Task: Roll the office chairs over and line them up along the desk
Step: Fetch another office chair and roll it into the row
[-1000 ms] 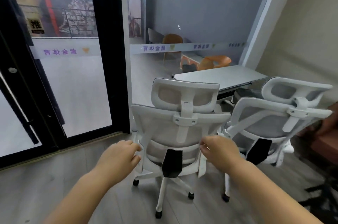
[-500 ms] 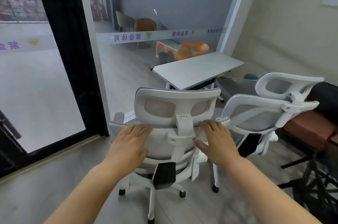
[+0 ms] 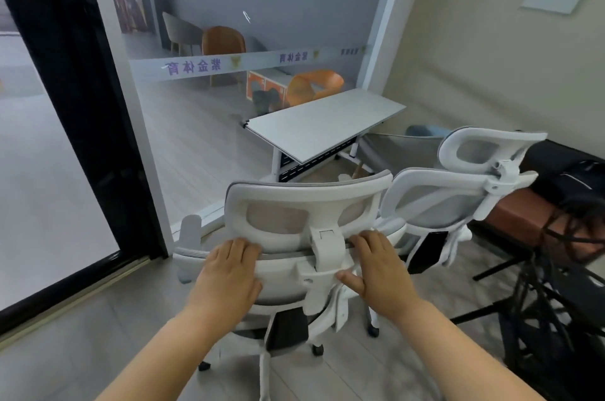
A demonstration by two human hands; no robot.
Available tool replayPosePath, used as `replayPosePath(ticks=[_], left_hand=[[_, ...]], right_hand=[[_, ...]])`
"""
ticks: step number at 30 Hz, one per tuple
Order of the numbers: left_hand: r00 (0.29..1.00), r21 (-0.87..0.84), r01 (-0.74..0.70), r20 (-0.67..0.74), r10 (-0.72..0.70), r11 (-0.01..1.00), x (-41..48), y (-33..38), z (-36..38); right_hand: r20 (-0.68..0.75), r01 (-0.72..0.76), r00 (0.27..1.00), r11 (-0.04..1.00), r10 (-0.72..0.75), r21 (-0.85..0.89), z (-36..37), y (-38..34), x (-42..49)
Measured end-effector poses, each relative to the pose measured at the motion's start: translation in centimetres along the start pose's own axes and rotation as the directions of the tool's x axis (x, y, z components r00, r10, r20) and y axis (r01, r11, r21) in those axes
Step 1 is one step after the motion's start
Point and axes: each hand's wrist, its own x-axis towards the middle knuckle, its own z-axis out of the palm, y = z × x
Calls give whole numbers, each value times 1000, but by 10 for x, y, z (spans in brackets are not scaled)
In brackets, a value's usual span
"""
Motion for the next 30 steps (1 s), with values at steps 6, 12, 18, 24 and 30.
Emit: replayPosePath(ticks=[6,12,18,24,30], left_hand=[[988,-19,-136,-73,134,991,-20,-32,-2],[959,-77,-266,-119,256,961,-56,-74,-8],[957,-142,-289,-19,289,947,-97,-86,-31],[932,-164,-360,-16,362,919,-145,-73,-50],[913,-174,-406,-36,406,897,-206,-54,-72]], right_hand=[[-45,-119,992,992,118,-33,5,-52,-24],[-96,-287,955,956,281,-57,9,-126,-59],[-125,-423,902,904,413,-65,-1,-189,-106],[-128,-497,865,864,486,-82,-24,-235,-165],[-126,-569,821,816,557,-100,-48,-283,-233]])
